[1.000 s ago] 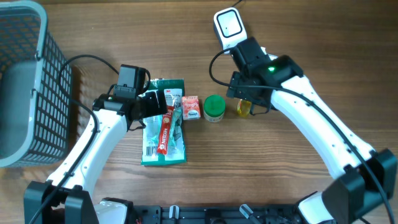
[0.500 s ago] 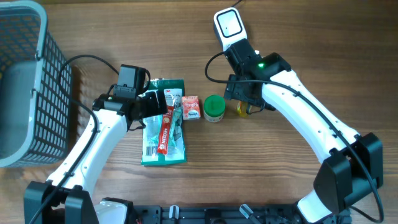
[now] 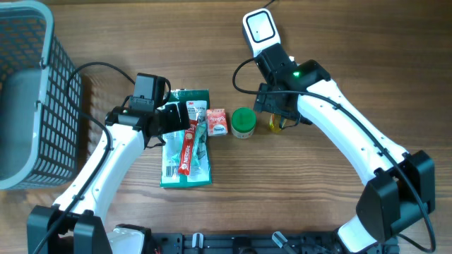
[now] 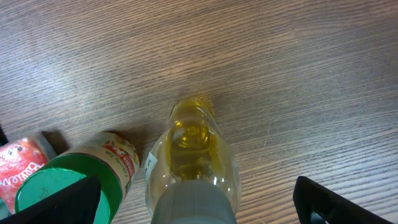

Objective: Scan the item barcode
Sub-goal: 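Lower the right gripper over the yellow bottle and grasp it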

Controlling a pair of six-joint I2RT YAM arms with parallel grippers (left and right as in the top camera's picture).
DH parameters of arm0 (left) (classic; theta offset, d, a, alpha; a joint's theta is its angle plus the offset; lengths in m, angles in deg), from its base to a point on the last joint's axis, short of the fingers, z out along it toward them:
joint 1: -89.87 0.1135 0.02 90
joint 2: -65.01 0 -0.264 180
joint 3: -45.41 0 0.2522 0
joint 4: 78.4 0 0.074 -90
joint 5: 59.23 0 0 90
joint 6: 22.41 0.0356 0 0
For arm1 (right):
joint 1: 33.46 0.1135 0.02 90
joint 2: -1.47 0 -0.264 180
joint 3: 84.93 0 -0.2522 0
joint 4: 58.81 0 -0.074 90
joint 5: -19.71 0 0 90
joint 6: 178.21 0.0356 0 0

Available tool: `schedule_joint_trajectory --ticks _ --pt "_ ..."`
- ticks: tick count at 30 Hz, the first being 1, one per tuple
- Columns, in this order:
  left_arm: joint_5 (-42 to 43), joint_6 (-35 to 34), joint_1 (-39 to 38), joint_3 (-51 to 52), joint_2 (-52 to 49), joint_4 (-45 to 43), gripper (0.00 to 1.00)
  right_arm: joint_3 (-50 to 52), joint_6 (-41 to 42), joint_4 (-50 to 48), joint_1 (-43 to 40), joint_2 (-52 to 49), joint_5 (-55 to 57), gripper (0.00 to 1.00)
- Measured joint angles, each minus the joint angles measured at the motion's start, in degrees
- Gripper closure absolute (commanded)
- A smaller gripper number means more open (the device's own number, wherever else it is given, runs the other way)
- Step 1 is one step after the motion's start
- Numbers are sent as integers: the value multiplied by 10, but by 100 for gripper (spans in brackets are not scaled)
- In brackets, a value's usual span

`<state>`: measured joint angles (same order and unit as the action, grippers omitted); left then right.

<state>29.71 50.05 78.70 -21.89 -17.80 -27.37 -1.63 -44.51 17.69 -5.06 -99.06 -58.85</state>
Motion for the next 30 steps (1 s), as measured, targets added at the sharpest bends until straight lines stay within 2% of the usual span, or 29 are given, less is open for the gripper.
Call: schedule_joint_trajectory --ticks 30 --pt "0 0 0 0 0 0 0 22 -43 -41 -40 -1 -75 0"
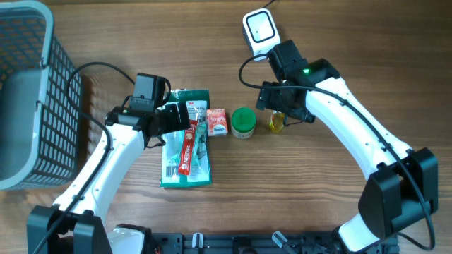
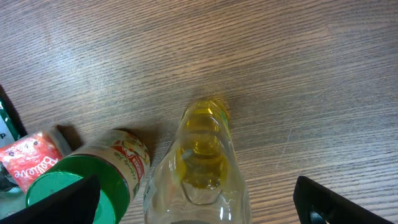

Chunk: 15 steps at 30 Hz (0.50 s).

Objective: Scan the item barcode
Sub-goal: 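Lower the right gripper over the yellow bottle and grasp it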

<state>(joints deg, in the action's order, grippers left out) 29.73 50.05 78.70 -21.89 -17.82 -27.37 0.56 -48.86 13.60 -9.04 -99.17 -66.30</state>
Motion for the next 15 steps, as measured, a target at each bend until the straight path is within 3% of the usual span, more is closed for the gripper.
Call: schedule_joint_trajectory --ticks 11,15 --pt "0 0 0 0 0 0 0 0 0 0 0 0 -1 0" --pt "0 0 0 0 0 0 0 0 -1 0 0 0 -1 11"
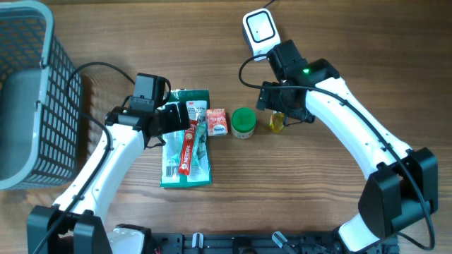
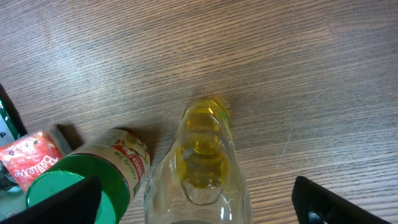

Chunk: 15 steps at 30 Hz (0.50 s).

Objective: Scan the item barcode
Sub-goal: 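Lower the right gripper over the yellow bottle and grasp it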

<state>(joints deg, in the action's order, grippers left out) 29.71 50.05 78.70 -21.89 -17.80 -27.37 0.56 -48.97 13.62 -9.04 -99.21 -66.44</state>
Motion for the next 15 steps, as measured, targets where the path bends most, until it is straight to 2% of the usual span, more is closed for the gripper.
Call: schedule_joint_trajectory --ticks 2,11,15 --pt "0 0 0 0 0 0 0 0 0 0 0 0 0 19" --pt "0 0 0 0 0 0 0 1 -3 4 0 0 0 24" --pt "0 0 0 0 0 0 0 20 -5 -23 0 0 0 27"
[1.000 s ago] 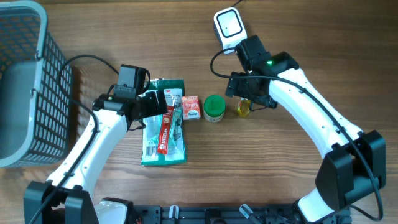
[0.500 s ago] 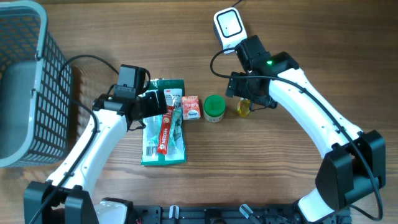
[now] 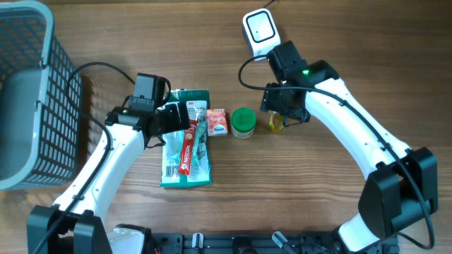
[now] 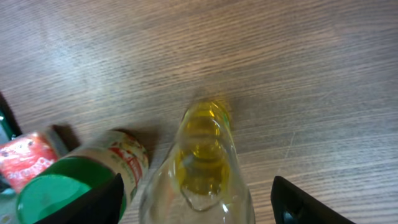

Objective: Scan the item barcode
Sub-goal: 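Lower the right gripper over the yellow bottle and grasp it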

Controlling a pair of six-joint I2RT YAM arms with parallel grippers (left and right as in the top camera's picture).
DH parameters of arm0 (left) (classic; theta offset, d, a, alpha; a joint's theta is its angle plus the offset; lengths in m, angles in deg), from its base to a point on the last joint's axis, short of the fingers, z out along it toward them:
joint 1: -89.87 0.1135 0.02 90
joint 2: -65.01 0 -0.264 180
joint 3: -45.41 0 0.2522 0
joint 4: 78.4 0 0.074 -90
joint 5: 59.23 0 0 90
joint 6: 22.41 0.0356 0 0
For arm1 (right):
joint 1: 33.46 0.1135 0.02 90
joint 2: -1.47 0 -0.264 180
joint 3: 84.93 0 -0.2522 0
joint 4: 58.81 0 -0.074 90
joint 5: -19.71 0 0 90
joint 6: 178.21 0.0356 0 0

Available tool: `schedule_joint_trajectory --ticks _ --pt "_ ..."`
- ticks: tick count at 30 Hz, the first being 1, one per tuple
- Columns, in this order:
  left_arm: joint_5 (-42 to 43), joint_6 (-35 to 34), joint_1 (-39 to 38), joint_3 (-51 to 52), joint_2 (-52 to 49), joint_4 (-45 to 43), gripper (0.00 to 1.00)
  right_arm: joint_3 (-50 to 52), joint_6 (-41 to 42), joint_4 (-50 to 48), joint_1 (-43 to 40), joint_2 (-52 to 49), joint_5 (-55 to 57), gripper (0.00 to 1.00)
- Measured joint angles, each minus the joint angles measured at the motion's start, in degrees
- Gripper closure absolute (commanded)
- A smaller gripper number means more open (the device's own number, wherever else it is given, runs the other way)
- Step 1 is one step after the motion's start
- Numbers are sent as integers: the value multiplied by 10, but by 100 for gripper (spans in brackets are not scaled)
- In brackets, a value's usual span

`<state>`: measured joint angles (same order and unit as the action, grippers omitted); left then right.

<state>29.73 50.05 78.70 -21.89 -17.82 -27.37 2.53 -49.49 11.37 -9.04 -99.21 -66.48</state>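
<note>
A small clear bottle of yellow oil stands upright on the wooden table, right of a green-lidded jar. My right gripper is down over the bottle, open, one black finger on each side of it and neither touching the glass. The bottle's cap is hidden below the frame edge. In the overhead view the right gripper covers the bottle's top. A white scanner lies at the back. My left gripper rests at a green packet; its jaws cannot be made out.
The jar stands close to the left finger. A red sachet lies left of the jar. A red toothpaste box lies on the green packet. A grey basket stands at the far left.
The right gripper's fingers now stand closer together around the oil bottle than they were. The bottle, the jar and the left arm are where they were.
At first my right gripper was above the oil bottle, open wide, with the grey cap in view. Later it was lower round the bottle, the cap out of sight, and stayed so. Now the fingers are narrower about the bottle. The left arm has kept still.
</note>
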Motion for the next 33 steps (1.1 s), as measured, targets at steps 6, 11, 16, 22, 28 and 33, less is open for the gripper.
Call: schedule_joint_trajectory --ticks 6,11,16,22,28,33 --pt "0 0 0 0 0 0 0 24 -1 -19 0 1 0 31" --pt "0 0 0 0 0 0 0 25 -5 -26 0 1 1 27" --pt "0 0 0 0 0 0 0 26 -7 -38 0 1 1 27" --pt "0 0 0 0 0 0 0 26 -10 -38 0 4 1 28" --pt "0 0 0 0 0 0 0 26 -26 -29 0 31 3 28" --pt "0 0 0 0 0 0 0 26 -31 -28 0 31 3 28"
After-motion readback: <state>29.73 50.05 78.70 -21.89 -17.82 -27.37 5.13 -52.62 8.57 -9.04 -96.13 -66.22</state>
